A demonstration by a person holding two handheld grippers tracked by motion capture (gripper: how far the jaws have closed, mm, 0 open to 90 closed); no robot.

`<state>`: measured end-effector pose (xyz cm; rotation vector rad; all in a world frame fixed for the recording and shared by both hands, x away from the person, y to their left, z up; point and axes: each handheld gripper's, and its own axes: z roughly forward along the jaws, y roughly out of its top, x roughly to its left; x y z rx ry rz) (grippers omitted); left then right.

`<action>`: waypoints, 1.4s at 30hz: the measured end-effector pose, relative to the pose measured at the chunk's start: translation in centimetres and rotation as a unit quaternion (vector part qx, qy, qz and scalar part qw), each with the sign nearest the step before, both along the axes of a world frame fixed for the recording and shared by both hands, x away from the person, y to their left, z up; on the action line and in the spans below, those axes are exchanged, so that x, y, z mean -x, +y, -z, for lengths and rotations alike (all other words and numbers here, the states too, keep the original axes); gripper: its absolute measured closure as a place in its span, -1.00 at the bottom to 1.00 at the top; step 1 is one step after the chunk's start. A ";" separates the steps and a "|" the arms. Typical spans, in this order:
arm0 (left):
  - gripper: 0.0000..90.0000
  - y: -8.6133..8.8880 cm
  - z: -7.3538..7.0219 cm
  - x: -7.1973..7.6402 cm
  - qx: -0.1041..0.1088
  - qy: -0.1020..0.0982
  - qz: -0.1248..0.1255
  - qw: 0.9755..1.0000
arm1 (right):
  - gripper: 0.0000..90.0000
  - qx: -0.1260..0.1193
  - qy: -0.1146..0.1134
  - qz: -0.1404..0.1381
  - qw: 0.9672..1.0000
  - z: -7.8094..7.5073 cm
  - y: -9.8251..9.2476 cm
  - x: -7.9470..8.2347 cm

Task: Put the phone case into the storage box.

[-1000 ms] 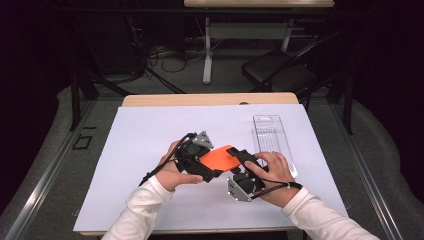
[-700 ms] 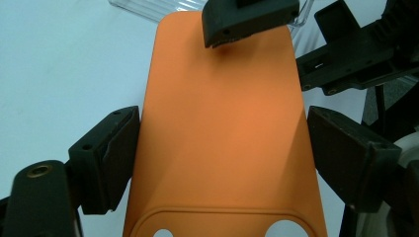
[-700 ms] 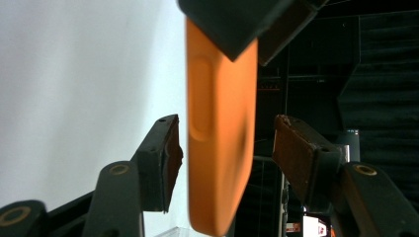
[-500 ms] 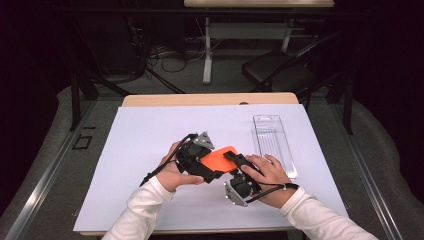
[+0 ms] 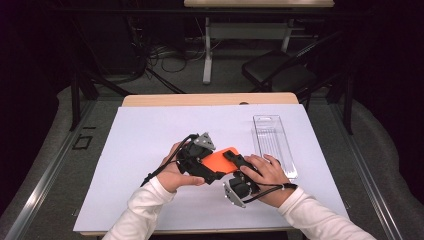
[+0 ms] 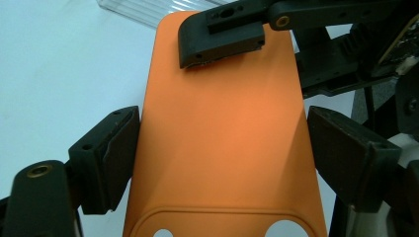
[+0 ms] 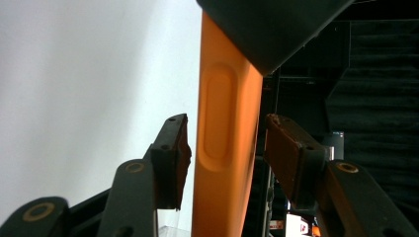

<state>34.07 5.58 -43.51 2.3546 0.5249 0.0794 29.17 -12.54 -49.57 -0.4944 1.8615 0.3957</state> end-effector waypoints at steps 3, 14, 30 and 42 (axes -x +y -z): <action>-0.64 0.0 0.0 0.0 0.000 0.001 0.001 1.000 | 0.20 -0.002 -0.003 0.001 1.000 0.0 0.1 -0.1; -0.64 -0.1 0.0 0.1 0.002 0.002 0.003 1.000 | 0.26 -0.006 -0.012 0.004 1.000 0.2 0.3 -0.2; -0.64 -0.1 0.0 0.1 0.002 0.004 0.002 1.000 | 0.35 -0.002 -0.022 0.005 1.000 0.5 0.3 -0.5; -0.64 -0.1 0.2 -0.1 0.003 0.011 0.000 1.000 | 0.51 -0.005 -0.029 0.003 1.000 0.7 0.2 -0.4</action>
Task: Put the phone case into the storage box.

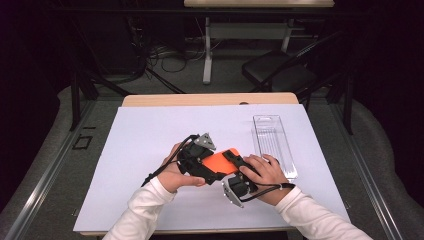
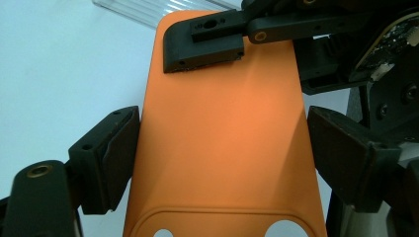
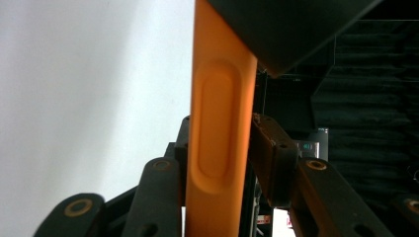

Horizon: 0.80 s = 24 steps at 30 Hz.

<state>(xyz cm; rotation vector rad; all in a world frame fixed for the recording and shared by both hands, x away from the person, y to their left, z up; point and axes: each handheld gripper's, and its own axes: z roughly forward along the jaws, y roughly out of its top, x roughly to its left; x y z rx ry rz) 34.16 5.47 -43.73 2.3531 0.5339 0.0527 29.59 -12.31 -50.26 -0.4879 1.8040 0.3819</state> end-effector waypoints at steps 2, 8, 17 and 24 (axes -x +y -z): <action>-0.64 0.0 0.0 0.0 -0.001 0.000 0.001 1.000 | 0.52 -0.002 0.001 0.002 1.000 0.0 0.0 0.0; -0.64 0.1 0.1 -0.1 0.004 0.010 -0.005 1.000 | 0.59 0.000 -0.007 0.007 1.000 0.1 0.0 0.1; -0.64 0.1 0.2 -0.2 0.005 0.015 -0.011 1.000 | 0.63 -0.001 -0.012 0.010 1.000 0.3 0.1 -0.1; -0.64 0.1 0.3 -0.3 0.010 0.023 -0.018 1.000 | 0.69 -0.004 -0.015 0.013 1.000 0.3 0.1 -0.2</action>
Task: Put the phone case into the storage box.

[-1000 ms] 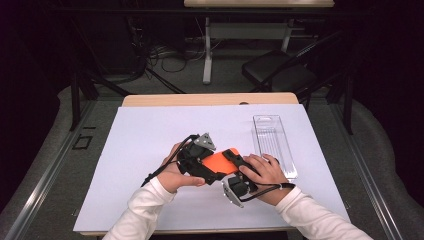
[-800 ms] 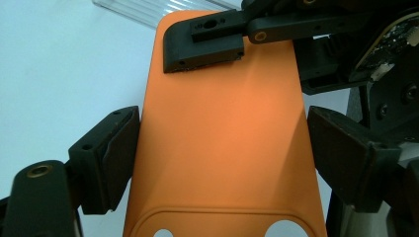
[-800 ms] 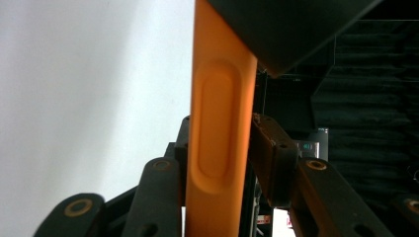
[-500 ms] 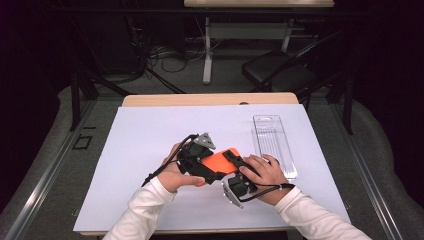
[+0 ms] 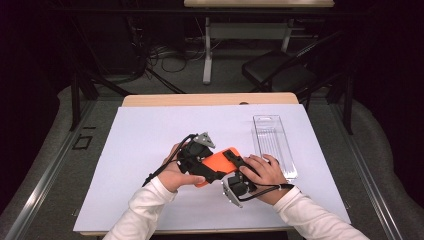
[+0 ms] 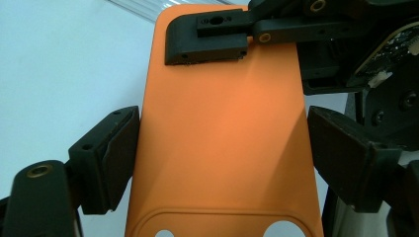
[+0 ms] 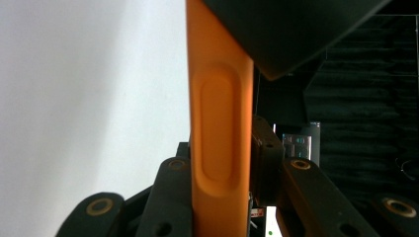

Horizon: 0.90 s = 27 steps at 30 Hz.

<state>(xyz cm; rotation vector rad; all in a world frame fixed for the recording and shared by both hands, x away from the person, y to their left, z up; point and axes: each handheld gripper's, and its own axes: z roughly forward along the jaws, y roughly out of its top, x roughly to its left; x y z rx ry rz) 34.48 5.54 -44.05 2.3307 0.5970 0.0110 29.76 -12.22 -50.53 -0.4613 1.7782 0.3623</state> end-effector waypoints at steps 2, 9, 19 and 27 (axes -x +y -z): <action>-0.64 0.0 0.0 0.0 0.000 0.001 0.000 1.000 | 0.70 0.000 -0.002 -0.001 1.000 0.1 0.0 0.0; -0.64 0.1 0.1 -0.2 0.007 0.012 -0.006 1.000 | 0.76 -0.003 -0.007 0.000 1.000 0.3 0.1 0.0; -0.64 0.2 0.1 -0.3 0.011 0.021 -0.009 1.000 | 0.86 -0.004 -0.016 0.000 1.000 0.2 0.0 0.0; -0.64 0.2 0.2 -0.3 0.017 0.027 -0.011 0.999 | 0.90 -0.002 -0.027 -0.002 1.000 0.3 0.0 -0.1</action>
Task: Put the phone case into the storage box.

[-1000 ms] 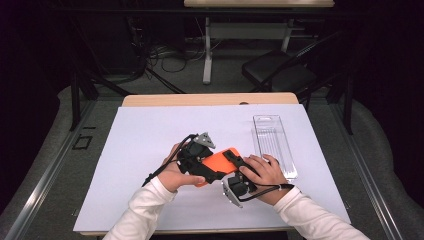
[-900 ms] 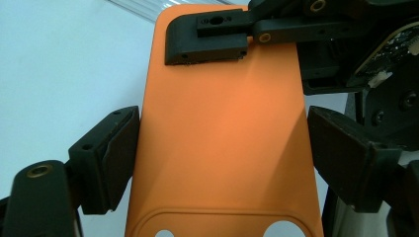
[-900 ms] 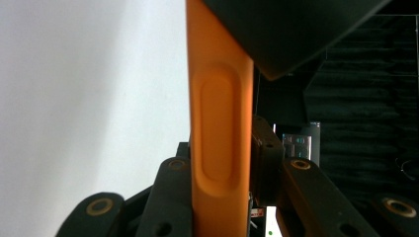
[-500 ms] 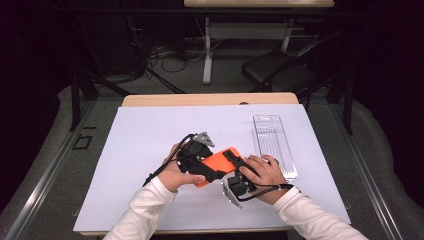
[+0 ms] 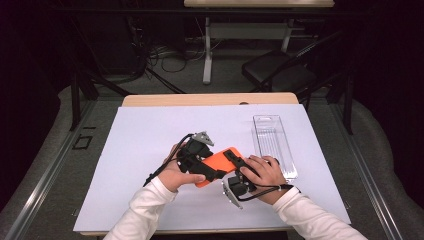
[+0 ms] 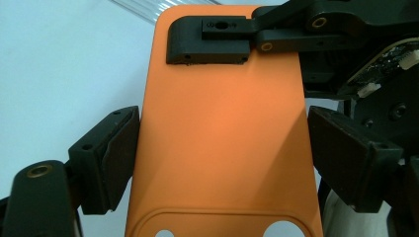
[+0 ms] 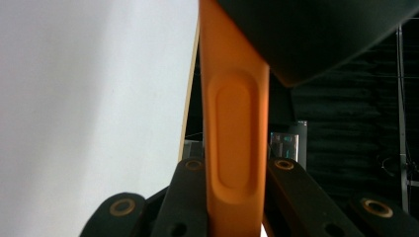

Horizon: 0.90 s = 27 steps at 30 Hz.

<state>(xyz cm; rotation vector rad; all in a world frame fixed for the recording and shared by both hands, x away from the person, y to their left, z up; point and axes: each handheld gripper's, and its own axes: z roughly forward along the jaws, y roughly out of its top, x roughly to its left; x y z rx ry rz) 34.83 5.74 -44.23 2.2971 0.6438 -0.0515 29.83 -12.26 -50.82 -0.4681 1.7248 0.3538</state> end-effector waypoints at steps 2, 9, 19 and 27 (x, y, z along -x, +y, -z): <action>-0.64 0.0 0.0 0.0 0.004 0.003 0.000 1.000 | 0.91 -0.002 -0.002 0.000 1.000 0.0 0.0 0.0; -0.65 0.2 -0.2 0.0 0.016 0.006 -0.001 1.000 | 0.95 -0.014 -0.004 0.002 1.000 -0.3 -0.1 0.1; -0.65 0.2 -0.1 0.0 0.019 0.005 0.000 1.000 | 0.95 -0.013 -0.006 0.000 1.000 -0.3 -0.1 0.1; -0.66 0.1 -0.1 0.0 0.022 0.004 -0.001 1.000 | 0.95 -0.018 0.002 0.005 1.000 -0.4 -0.3 0.1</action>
